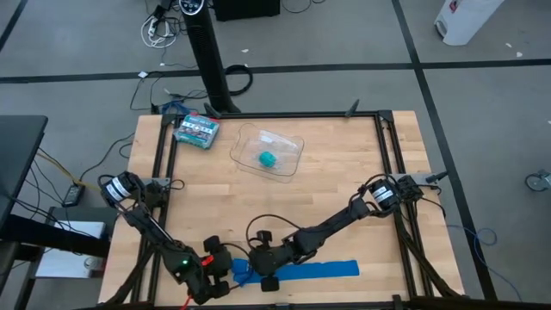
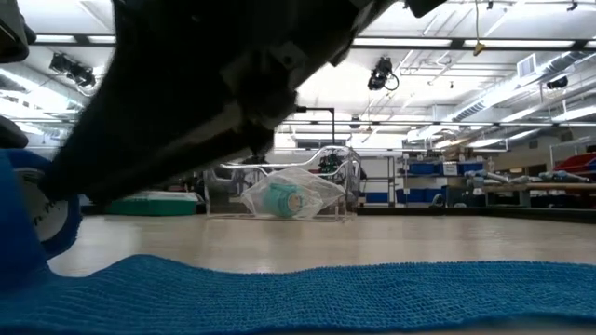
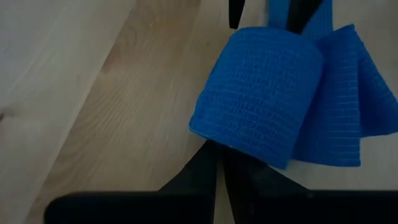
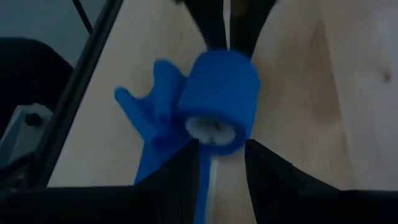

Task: Roll bandage
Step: Roll the blue bandage

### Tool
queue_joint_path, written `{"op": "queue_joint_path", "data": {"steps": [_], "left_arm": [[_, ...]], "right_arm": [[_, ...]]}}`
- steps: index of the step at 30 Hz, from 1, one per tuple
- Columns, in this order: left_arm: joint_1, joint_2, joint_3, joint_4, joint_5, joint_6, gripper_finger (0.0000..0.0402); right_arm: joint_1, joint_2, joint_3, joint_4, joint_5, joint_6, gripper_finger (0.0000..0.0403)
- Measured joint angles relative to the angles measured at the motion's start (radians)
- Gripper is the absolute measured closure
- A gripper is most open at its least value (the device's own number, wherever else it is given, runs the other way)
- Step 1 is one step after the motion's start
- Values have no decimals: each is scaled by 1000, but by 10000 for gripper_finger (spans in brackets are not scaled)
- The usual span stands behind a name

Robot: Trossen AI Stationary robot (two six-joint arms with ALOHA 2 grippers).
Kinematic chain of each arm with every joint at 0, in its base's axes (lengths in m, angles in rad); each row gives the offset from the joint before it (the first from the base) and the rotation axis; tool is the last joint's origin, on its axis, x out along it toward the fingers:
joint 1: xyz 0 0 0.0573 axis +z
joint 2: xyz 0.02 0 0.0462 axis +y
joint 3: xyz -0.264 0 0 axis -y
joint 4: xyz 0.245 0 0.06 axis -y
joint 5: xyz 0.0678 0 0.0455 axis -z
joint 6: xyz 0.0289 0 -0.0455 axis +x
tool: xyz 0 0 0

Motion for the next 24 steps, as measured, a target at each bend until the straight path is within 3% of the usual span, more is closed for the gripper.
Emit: {"op": "queue_joint_path", "data": {"steps": [19, 24], "left_arm": [[25, 3, 0, 19, -43, 72, 365], [24, -8, 0, 2, -34, 75, 365]], "right_arm": [[-20, 0, 0, 38, 18, -127, 290], [-20, 0, 0, 12, 46, -145, 347]]}}
